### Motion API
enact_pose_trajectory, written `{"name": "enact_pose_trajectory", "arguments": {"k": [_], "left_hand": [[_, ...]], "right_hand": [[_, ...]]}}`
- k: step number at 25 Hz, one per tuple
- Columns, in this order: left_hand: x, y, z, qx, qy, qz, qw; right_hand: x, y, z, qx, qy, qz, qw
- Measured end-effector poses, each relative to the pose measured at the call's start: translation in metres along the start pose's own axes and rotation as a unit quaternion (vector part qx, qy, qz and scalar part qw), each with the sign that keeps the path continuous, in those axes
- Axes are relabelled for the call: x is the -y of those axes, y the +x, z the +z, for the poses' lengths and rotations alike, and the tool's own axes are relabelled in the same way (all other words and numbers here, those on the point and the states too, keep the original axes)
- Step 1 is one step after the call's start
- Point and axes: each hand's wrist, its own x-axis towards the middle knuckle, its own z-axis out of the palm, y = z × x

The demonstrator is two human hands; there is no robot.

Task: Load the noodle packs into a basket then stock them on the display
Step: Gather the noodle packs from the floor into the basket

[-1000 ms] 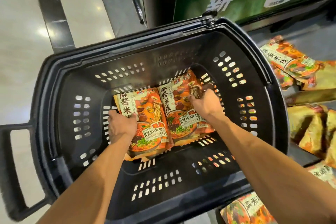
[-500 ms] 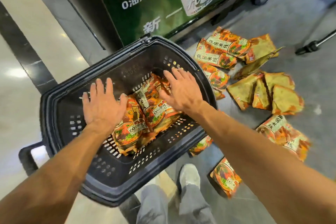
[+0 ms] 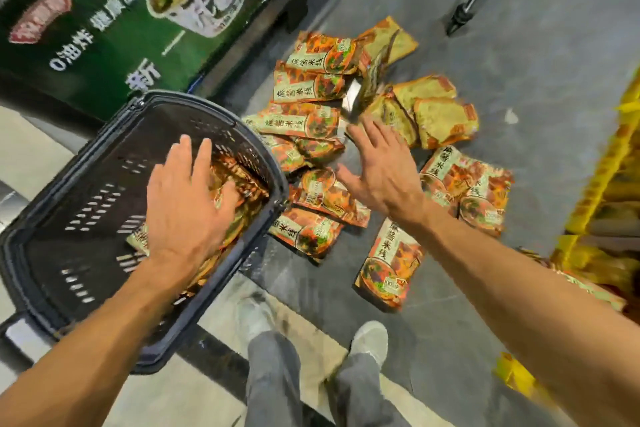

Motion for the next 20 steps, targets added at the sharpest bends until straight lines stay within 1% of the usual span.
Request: {"name": "enact_pose_trajectory", "arguments": {"k": [2, 4, 6, 8, 10, 13, 15, 18, 20], "left_hand": [[-0.045, -0.003, 0.012, 0.005, -0.001, 0.073, 0.997], [-0.088, -0.005, 0.038, 0.032, 0.005, 0.143, 0.989], [-0.122, -0.005, 0.078, 0.084, 0.021, 0.173, 0.981], [-0.143, -0.004, 0.127, 0.139, 0.036, 0.166, 0.976], [-0.148, -0.001, 0.175, 0.185, 0.06, 0.145, 0.97], [-0.15, 0.01, 0.254, 0.234, 0.123, 0.149, 0.953], [-0.15, 0.024, 0.301, 0.256, 0.147, 0.151, 0.943], [-0.136, 0.063, 0.366, 0.283, 0.142, 0.186, 0.93], [-0.127, 0.097, 0.409, 0.277, 0.133, 0.237, 0.922]], "right_hand": [[-0.042, -0.032, 0.005, 0.009, 0.0, 0.049, 0.999], [-0.081, -0.063, 0.024, 0.032, -0.001, 0.101, 0.994], [-0.113, -0.093, 0.056, 0.052, 0.006, 0.15, 0.987], [-0.138, -0.118, 0.096, 0.064, 0.024, 0.192, 0.979], [-0.153, -0.139, 0.135, 0.093, 0.042, 0.224, 0.969], [-0.178, -0.166, 0.208, 0.118, 0.052, 0.276, 0.952], [-0.192, -0.176, 0.258, 0.132, 0.068, 0.317, 0.937], [-0.202, -0.182, 0.32, 0.152, 0.122, 0.384, 0.903], [-0.206, -0.18, 0.359, 0.145, 0.184, 0.434, 0.87]]}}
